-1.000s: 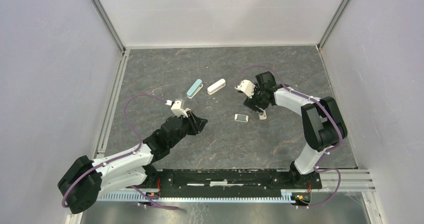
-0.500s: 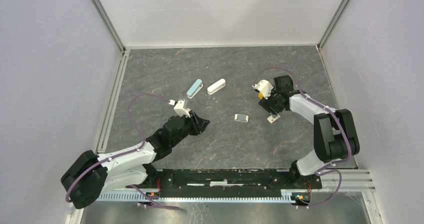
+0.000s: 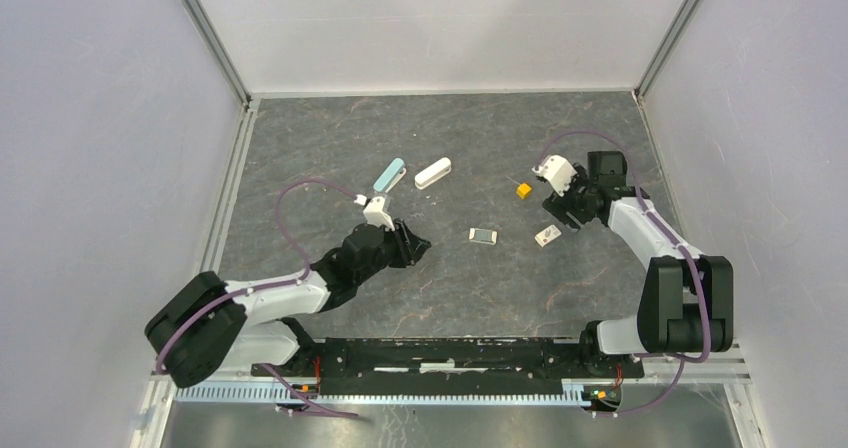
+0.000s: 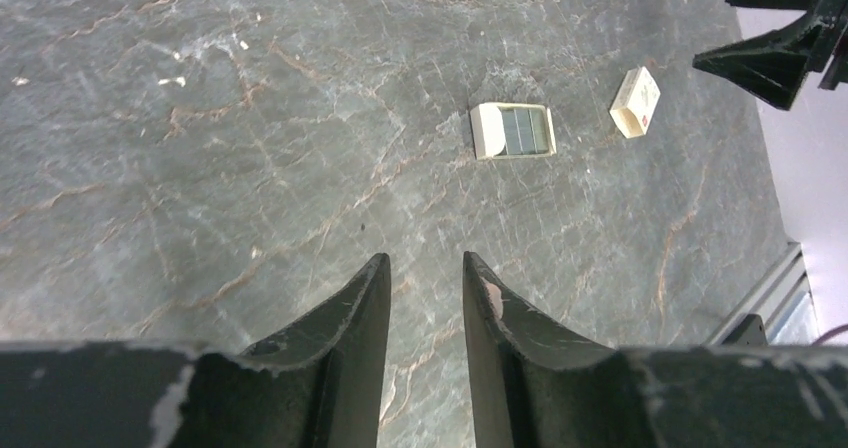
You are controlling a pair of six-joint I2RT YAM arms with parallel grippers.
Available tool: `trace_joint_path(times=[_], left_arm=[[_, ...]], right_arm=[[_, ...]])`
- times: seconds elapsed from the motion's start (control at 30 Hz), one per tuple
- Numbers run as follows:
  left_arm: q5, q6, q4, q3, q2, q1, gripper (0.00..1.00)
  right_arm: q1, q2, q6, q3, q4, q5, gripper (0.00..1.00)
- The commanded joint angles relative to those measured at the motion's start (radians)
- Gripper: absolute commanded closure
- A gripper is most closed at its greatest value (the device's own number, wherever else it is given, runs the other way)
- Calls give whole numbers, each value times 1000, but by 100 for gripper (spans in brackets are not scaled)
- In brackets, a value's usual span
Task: Unload the staples from the stapler
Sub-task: Move the staple box to the center of the board.
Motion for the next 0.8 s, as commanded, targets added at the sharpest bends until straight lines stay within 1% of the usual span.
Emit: trace_joint_path(times=[0.0,0.07,0.23,0.47,0.77], left_arm=[[-16,41,-19,137,125,3,64],[-10,39,-18,174,185,4,67],[-11,38,-12,252,325,4,71],[9,35,-26,373,490,4,74],[-4,29,-42,442,585,2,76]], right_arm=[[-46,76,-72,3,2,-35,36],[-46,103,-52,2,1,-65,41],[-46,129,-10,-21,15,-119,48],[-45,138,-12,-48,0,-167,52],[-7,123,-17,-69,-26,-216,54]])
